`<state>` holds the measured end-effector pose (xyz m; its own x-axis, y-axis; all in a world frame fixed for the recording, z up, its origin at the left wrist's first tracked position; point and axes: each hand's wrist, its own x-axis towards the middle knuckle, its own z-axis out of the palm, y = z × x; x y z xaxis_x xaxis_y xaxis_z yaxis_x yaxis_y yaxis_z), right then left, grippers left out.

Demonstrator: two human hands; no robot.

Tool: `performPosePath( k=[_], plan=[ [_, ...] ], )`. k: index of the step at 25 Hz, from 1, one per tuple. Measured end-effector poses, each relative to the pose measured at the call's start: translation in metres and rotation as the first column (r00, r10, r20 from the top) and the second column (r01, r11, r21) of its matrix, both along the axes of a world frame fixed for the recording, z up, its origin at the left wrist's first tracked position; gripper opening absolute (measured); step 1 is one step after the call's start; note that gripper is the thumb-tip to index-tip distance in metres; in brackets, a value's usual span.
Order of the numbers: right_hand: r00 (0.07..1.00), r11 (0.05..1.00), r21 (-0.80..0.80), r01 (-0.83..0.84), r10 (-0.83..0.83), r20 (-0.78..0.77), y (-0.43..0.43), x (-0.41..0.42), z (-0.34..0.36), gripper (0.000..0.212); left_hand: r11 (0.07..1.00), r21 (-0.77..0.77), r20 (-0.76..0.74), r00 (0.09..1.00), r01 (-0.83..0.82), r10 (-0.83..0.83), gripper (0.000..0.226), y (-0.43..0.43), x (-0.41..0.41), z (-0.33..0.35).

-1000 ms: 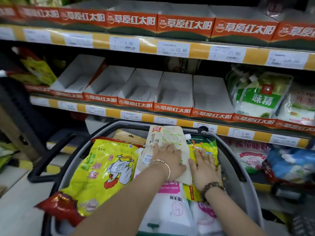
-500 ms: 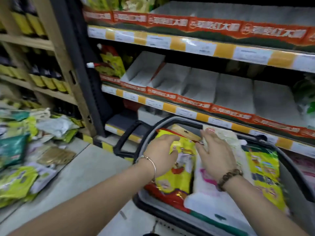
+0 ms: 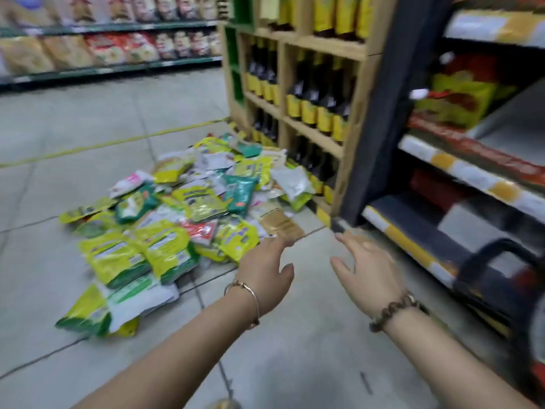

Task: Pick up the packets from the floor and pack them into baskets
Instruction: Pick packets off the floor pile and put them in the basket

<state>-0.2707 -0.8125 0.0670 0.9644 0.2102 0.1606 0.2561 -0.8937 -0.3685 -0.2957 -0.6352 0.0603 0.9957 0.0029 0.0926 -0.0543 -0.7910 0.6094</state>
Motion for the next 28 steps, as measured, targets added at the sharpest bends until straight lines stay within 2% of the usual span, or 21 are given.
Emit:
performPosePath(
  k=[3, 7, 13, 15, 17, 19, 21, 24, 28],
  plan=[
    [0.987, 0.994, -0.038, -0.1, 0.094, -0.13, 0.061, 0.005, -0.045, 0.046, 0.988, -0.013, -0.046, 0.987, -0.156, 0.156, 0.044, 0.068, -0.02, -0.037],
    [0.947, 0.981, -0.024, -0.19, 0.177, -0.27, 0.148, 0.012, -0.105, 0.044, 0.919, -0.034, -0.114, 0.915, -0.392, 0.387, 0.044, 0.159, -0.035, -0.09],
    [0.884, 0.969, 0.045, -0.245, 0.242, -0.399, 0.254, 0.041, -0.161, 0.042, 0.8, -0.098, -0.204, 0.798, -0.593, 0.567, 0.04, 0.248, -0.03, -0.155],
    [0.848, 0.973, 0.17, -0.157, 0.221, -0.481, 0.291, 0.062, -0.182, 0.039, 0.756, -0.127, -0.229, 0.76, -0.642, 0.608, 0.041, 0.277, -0.017, -0.174],
    [0.77, 0.949, 0.308, 0.06, 0.152, -0.619, 0.325, 0.084, -0.198, 0.038, 0.678, -0.146, -0.269, 0.688, -0.721, 0.674, 0.041, 0.308, -0.005, -0.194],
    [0.69, 0.928, 0.303, 0.216, 0.075, -0.72, 0.351, 0.103, -0.215, 0.041, 0.57, -0.124, -0.331, 0.575, -0.812, 0.748, 0.042, 0.342, 0.007, -0.215],
    [0.654, 0.925, 0.272, 0.264, 0.035, -0.755, 0.374, 0.126, -0.231, 0.048, 0.459, -0.088, -0.381, 0.456, -0.884, 0.804, 0.047, 0.378, 0.023, -0.234],
    [0.651, 0.926, 0.233, 0.297, -0.018, -0.759, 0.404, 0.163, -0.249, 0.058, 0.304, -0.043, -0.404, 0.295, -0.952, 0.866, 0.052, 0.426, 0.049, -0.257],
    [0.619, 0.934, 0.181, 0.307, -0.052, -0.784, 0.434, 0.191, -0.265, 0.065, 0.204, -0.092, -0.388, 0.224, -0.975, 0.894, 0.068, 0.46, 0.077, -0.274]
  ],
)
